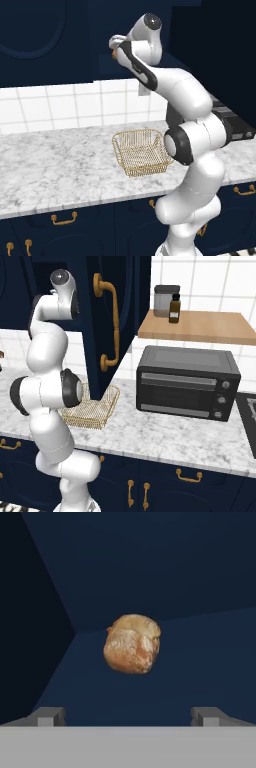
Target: Open the cabinet, pick up the bread from the cabinet and place it in the basket. Then move the basket to the dining counter.
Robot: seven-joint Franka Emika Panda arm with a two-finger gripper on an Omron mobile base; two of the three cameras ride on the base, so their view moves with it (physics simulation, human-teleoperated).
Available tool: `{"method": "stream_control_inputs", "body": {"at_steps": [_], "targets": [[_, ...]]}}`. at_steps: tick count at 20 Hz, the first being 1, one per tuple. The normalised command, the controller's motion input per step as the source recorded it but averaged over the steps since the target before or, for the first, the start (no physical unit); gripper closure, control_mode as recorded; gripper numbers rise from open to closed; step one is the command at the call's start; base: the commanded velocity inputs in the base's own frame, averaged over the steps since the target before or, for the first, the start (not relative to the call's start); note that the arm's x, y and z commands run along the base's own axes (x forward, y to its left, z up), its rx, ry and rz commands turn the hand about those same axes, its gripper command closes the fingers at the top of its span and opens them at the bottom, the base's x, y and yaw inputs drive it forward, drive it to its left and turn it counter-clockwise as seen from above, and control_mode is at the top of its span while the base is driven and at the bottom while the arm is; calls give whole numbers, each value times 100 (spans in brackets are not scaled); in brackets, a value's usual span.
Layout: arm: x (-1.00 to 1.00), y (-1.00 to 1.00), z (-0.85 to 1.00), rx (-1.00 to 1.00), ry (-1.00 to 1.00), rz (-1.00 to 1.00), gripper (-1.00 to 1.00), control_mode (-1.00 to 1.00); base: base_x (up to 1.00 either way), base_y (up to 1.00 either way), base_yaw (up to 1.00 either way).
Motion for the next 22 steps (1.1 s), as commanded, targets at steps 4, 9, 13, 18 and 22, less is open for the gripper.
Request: {"method": "stream_control_inputs", "body": {"at_steps": [4,9,13,18,22], "targets": [[40,0,-10,0,0,0,-100,-100,0,0,0],[43,0,-14,0,0,0,-100,-100,0,0,0],[41,0,-11,0,1,0,-100,-100,0,0,0],[44,0,-6,0,2,0,-100,-100,0,0,0],[39,3,-2,0,2,0,-100,-100,0,0,0]]}}
